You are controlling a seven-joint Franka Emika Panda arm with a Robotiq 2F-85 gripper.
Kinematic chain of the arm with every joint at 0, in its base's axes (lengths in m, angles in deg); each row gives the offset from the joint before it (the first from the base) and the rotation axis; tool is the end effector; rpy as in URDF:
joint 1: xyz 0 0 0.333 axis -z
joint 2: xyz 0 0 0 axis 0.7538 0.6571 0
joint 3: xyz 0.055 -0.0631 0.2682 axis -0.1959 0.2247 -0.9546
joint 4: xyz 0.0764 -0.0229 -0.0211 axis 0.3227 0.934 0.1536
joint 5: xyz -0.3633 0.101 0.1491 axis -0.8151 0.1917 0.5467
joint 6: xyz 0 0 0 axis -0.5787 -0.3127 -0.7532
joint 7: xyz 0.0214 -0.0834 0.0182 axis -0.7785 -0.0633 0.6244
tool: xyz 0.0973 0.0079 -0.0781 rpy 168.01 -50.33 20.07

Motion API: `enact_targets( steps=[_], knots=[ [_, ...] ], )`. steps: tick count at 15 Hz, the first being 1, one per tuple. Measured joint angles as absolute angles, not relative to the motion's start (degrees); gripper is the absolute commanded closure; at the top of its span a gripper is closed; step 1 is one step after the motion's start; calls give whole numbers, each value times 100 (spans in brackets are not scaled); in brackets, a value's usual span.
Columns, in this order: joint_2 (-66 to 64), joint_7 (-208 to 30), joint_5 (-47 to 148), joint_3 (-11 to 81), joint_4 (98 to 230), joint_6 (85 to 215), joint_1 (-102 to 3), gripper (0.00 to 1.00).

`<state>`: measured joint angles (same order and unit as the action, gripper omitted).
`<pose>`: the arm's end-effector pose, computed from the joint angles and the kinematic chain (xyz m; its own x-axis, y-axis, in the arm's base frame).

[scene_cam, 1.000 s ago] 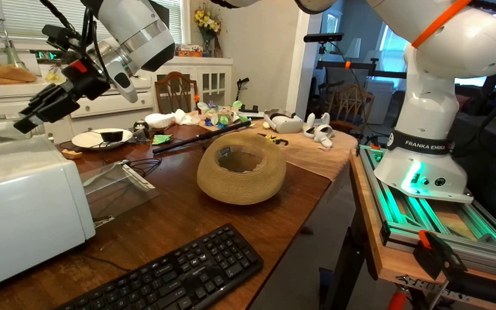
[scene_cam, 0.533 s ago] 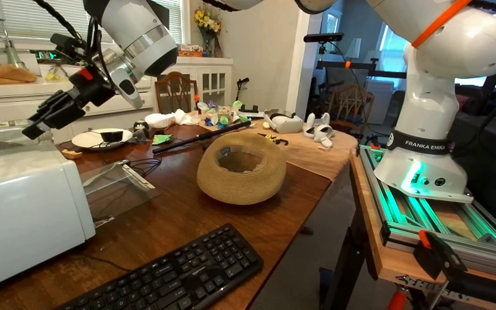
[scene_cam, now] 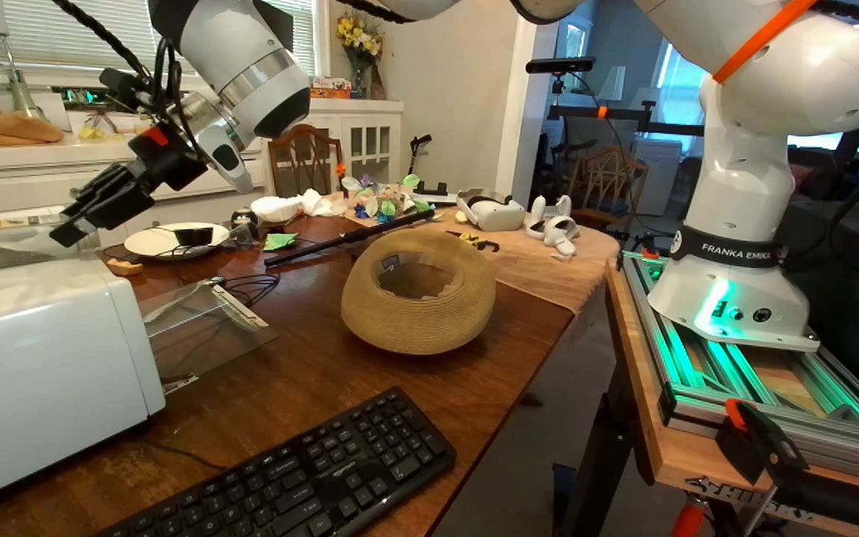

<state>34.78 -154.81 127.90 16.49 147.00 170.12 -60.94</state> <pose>0.7102 0.2780 0.1861 -0.2153 -0.4977 -0.8402 -0.8815 0.4693 -0.0521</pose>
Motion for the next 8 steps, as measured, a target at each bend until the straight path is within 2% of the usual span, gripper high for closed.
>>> enact_targets(
  steps=[3, 4, 8],
  knots=[
    [3475, -15481, 12841, 1649, 14702, 17024, -6095, 4],
    [3473, -15481, 12846, 1649, 14702, 17024, -6094, 0],
    [3459, -15481, 12857, 1650, 14702, 17027, -6094, 0]
  ],
)
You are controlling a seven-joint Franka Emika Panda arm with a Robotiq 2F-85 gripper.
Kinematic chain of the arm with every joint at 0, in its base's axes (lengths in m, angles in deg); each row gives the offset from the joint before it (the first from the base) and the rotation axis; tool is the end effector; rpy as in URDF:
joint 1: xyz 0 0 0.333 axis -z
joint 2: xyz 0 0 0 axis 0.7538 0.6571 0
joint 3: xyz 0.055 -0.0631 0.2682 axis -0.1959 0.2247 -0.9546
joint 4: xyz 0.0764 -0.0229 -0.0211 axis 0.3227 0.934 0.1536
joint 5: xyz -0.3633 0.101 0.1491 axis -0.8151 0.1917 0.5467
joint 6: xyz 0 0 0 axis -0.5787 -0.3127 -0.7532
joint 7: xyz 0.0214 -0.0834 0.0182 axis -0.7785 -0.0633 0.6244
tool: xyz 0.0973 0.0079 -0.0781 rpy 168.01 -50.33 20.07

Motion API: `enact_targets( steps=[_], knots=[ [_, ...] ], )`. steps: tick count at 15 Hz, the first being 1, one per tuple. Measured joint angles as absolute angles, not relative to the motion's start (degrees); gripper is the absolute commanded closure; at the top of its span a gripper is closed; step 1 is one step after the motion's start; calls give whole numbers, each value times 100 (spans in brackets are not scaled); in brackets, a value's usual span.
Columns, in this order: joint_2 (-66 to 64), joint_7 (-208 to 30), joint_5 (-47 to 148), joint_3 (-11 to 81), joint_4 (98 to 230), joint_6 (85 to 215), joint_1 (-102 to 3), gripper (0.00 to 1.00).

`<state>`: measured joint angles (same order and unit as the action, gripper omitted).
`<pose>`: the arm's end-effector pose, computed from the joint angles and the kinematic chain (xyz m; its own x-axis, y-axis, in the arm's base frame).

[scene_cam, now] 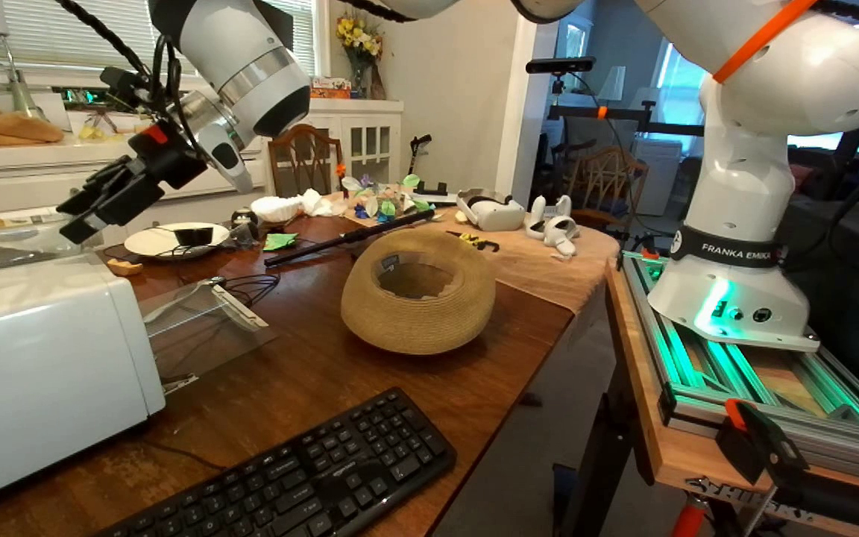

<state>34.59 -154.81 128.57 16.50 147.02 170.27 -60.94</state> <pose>0.7107 0.2776 0.1882 -0.2205 -0.4895 -0.8437 -0.8773 0.4776 -0.0478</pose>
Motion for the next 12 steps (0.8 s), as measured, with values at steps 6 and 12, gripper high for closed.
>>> enact_targets(
  steps=[6, 12],
  knots=[
    [3236, -15538, 12836, 1894, 14929, 17078, -6093, 0],
    [2703, -16224, 11631, 2797, 15744, 17029, -6132, 0]
  ],
)
